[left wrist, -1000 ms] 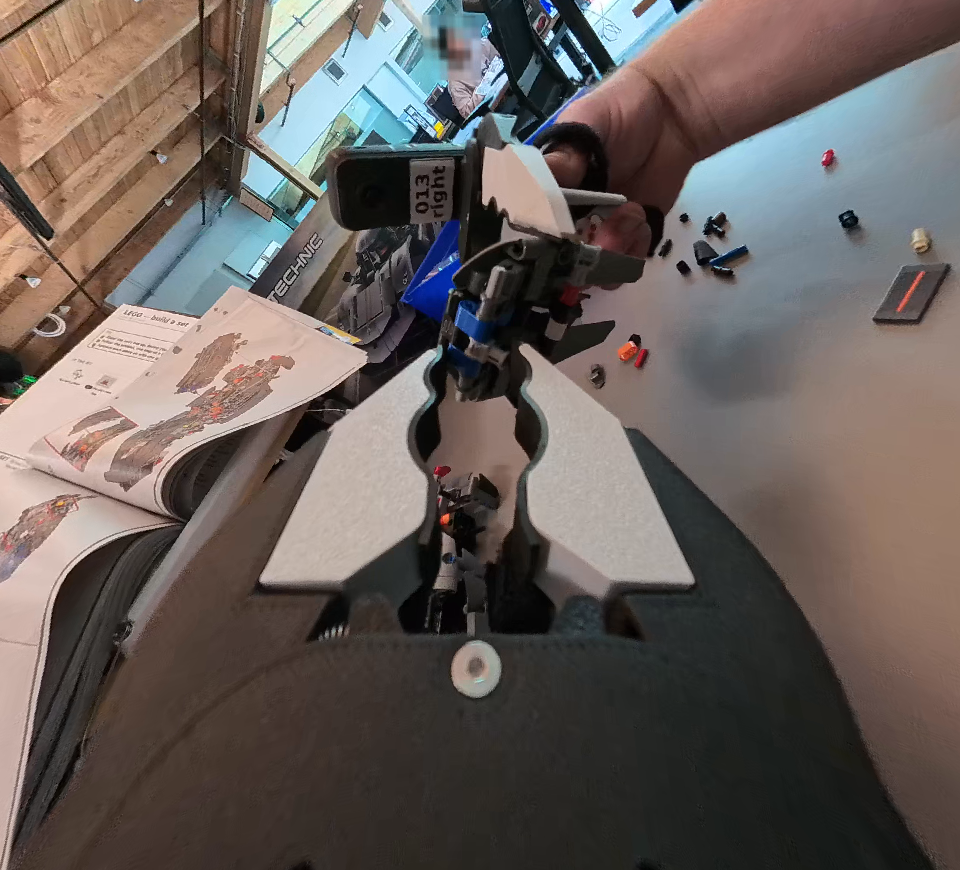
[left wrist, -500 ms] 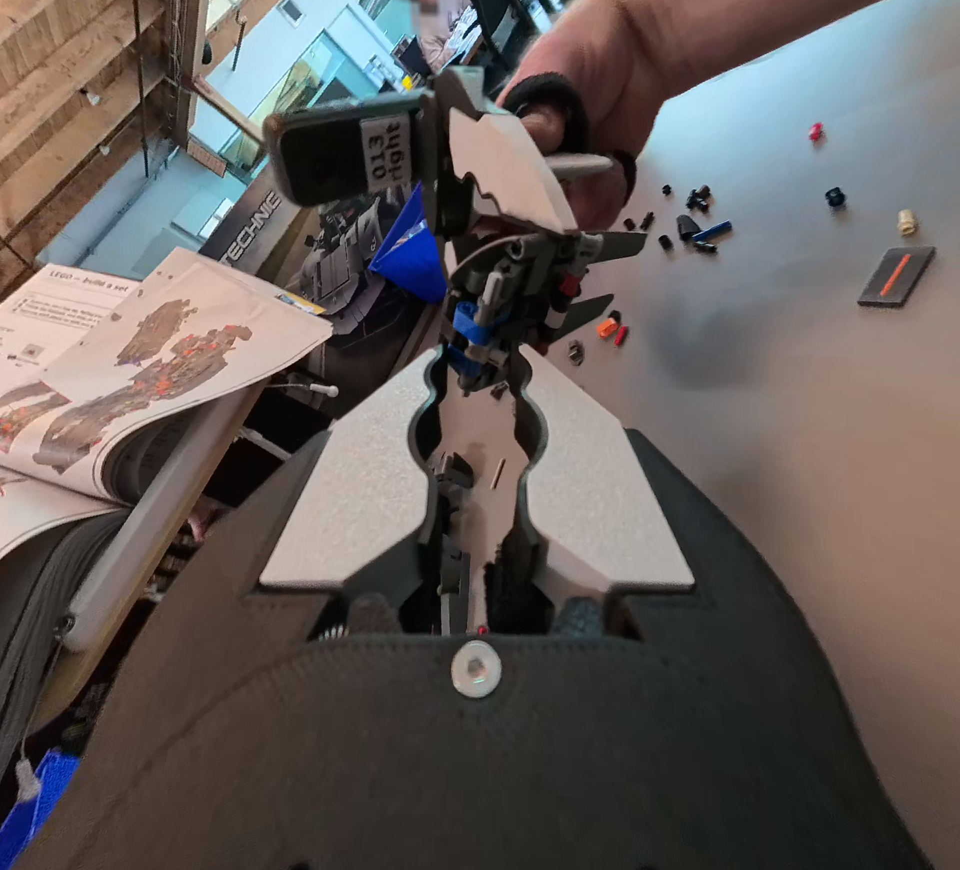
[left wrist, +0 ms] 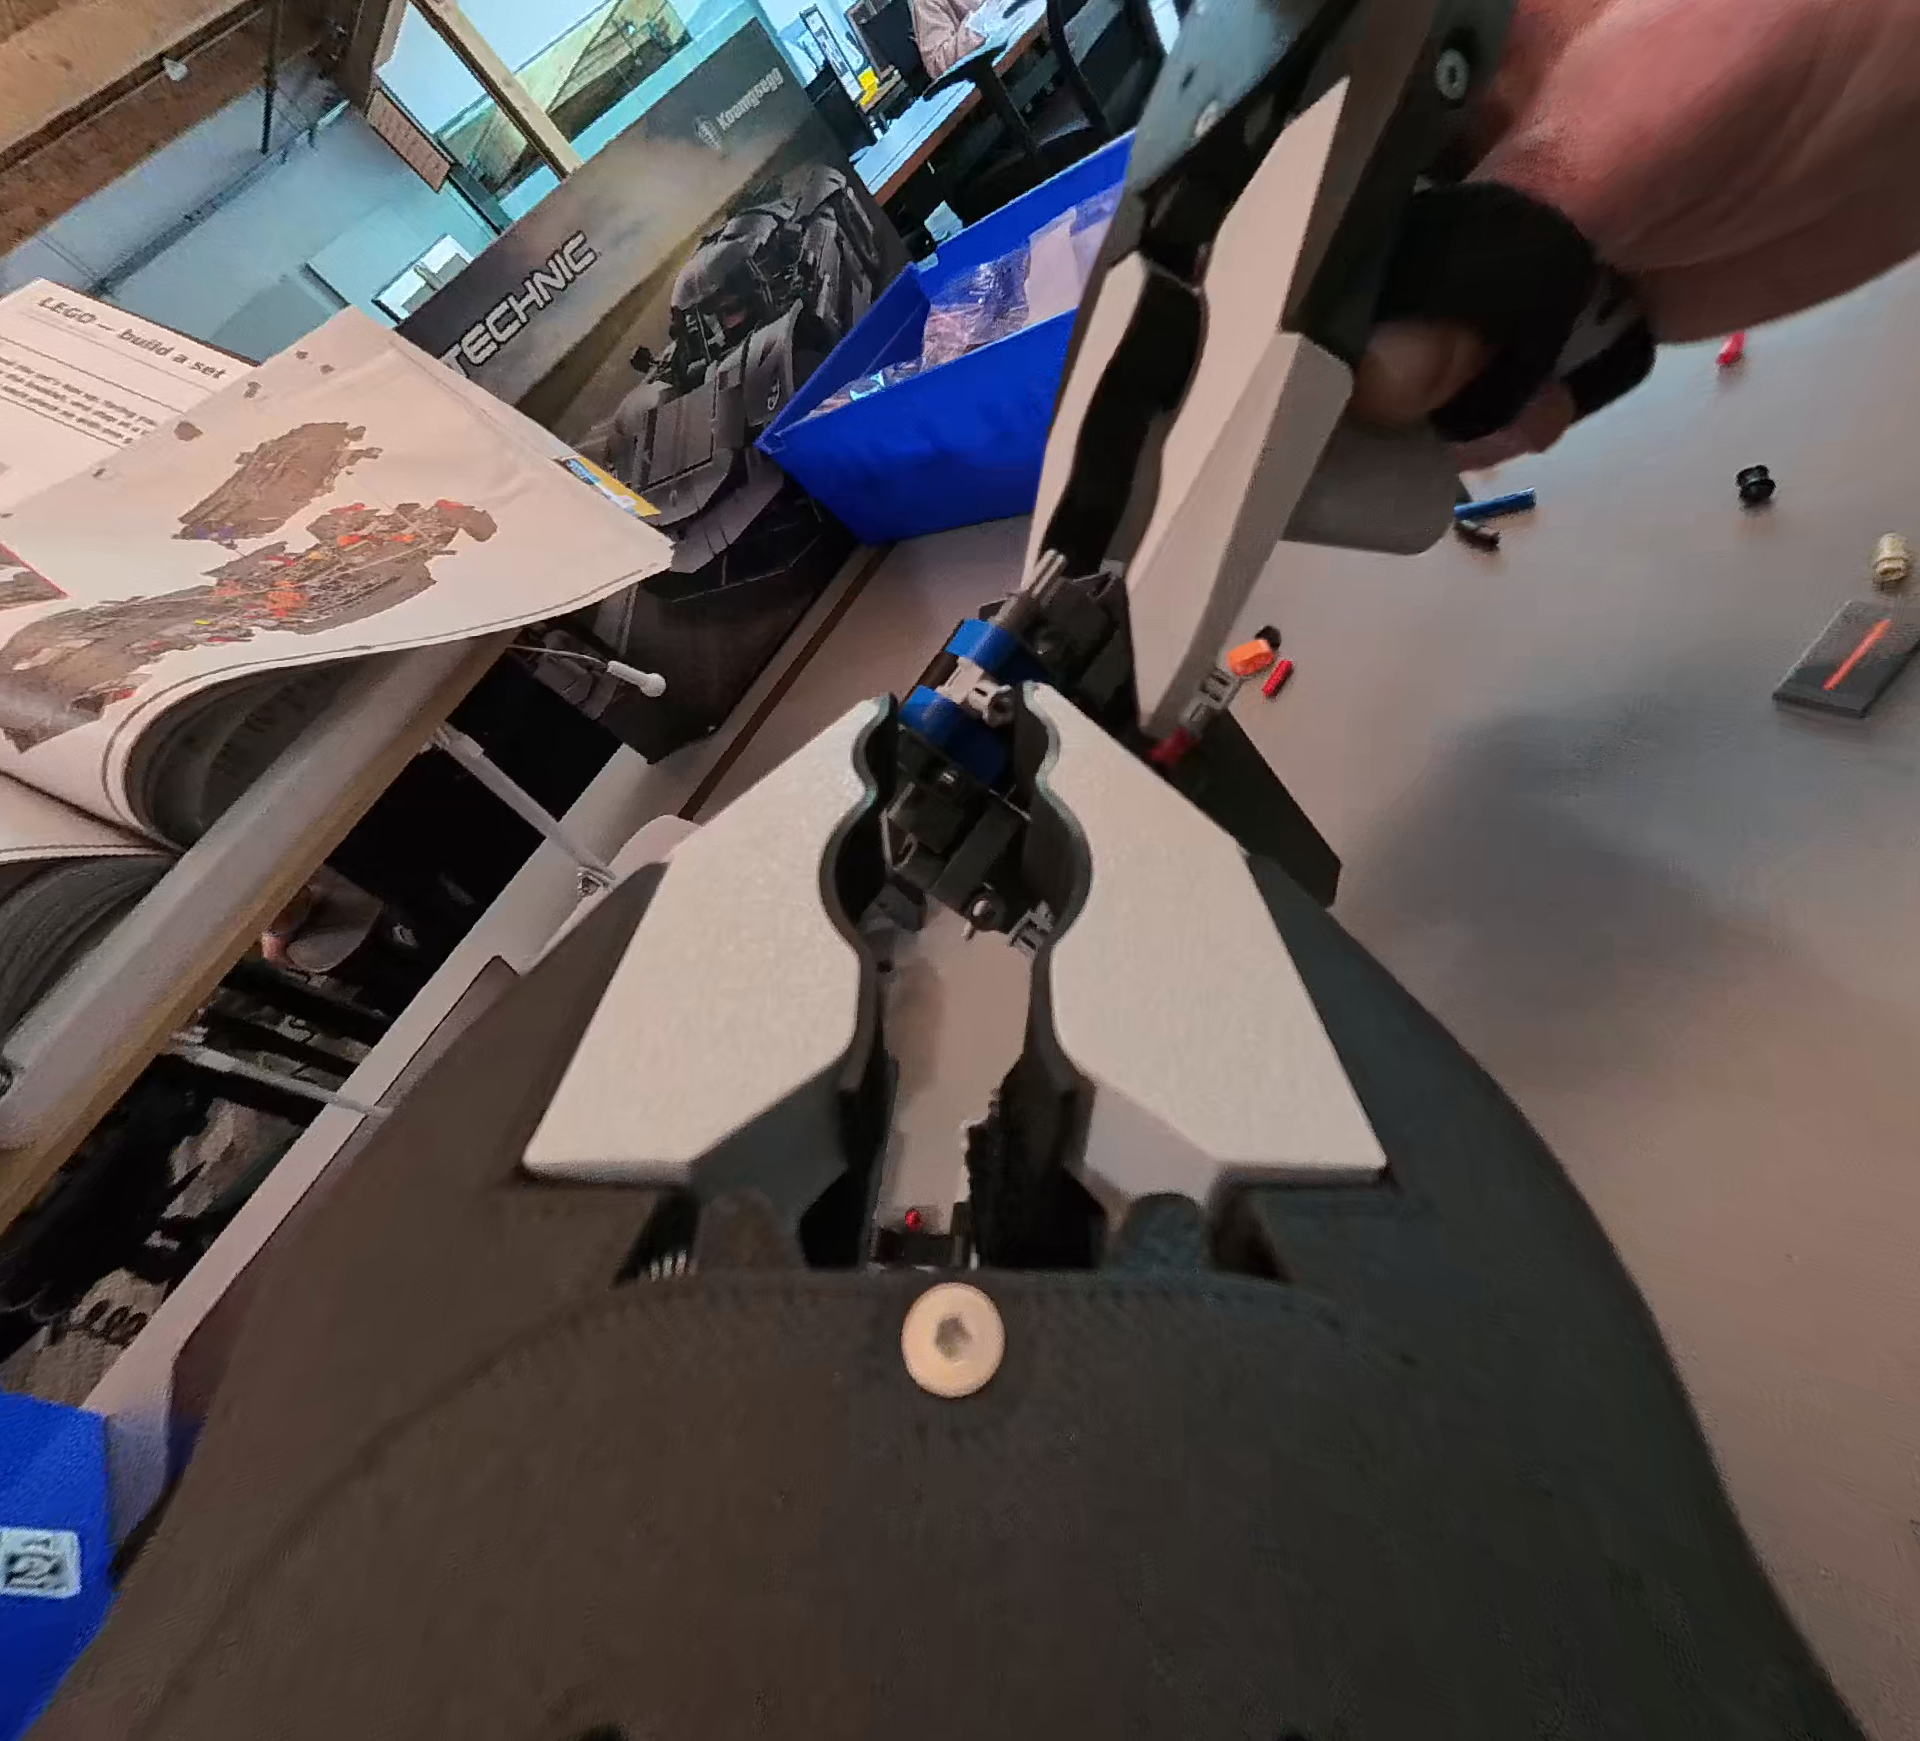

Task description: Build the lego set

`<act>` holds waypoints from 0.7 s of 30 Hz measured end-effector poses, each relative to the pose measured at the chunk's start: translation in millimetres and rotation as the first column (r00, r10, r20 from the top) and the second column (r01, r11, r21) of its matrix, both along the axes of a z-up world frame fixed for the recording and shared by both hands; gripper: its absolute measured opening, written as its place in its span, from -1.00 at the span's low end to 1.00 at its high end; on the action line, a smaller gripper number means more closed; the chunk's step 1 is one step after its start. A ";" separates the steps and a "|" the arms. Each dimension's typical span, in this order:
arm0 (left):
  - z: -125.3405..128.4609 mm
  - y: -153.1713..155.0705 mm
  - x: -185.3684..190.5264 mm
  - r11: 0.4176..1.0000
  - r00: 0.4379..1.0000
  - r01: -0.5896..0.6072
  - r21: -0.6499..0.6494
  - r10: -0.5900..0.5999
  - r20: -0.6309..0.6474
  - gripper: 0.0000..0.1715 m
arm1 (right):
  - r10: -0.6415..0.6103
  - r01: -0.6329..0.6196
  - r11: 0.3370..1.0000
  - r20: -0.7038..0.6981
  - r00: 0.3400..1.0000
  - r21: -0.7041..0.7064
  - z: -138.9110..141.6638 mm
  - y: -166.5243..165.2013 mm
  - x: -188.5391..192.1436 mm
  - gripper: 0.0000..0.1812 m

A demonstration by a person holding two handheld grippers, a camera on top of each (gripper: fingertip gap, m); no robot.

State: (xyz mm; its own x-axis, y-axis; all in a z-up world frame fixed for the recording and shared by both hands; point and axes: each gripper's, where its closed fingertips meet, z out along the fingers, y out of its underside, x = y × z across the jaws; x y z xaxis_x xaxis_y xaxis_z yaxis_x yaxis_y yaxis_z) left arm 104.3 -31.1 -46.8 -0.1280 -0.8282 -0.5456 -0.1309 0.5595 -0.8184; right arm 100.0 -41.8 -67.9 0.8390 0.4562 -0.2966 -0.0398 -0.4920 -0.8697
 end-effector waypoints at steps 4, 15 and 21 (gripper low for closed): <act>-0.3 -1.3 0.0 0.997 0.999 0.032 -0.068 -0.032 -0.004 -0.78 | -0.048 0.050 0.997 -0.035 0.998 0.054 5.3 0.6 0.5 -0.83; 1.3 -6.1 0.4 0.983 0.999 0.005 0.183 -0.012 0.039 -0.85 | -0.131 0.133 0.991 0.076 0.989 -0.025 6.2 -2.7 6.0 -0.84; -7.3 -6.8 2.3 0.978 1.000 0.007 0.208 -0.005 -0.011 -0.87 | -0.139 0.151 0.988 0.203 0.969 -0.044 0.8 -3.9 9.8 -0.84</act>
State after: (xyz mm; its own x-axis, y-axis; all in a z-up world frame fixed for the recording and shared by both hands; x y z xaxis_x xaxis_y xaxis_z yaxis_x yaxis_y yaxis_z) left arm 106.6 -37.9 -54.1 -0.1390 -0.6961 -0.7044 -0.1350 0.7180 -0.6829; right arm 109.8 -45.7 -67.1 0.9398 0.3120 -0.1396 0.0562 -0.5440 -0.8372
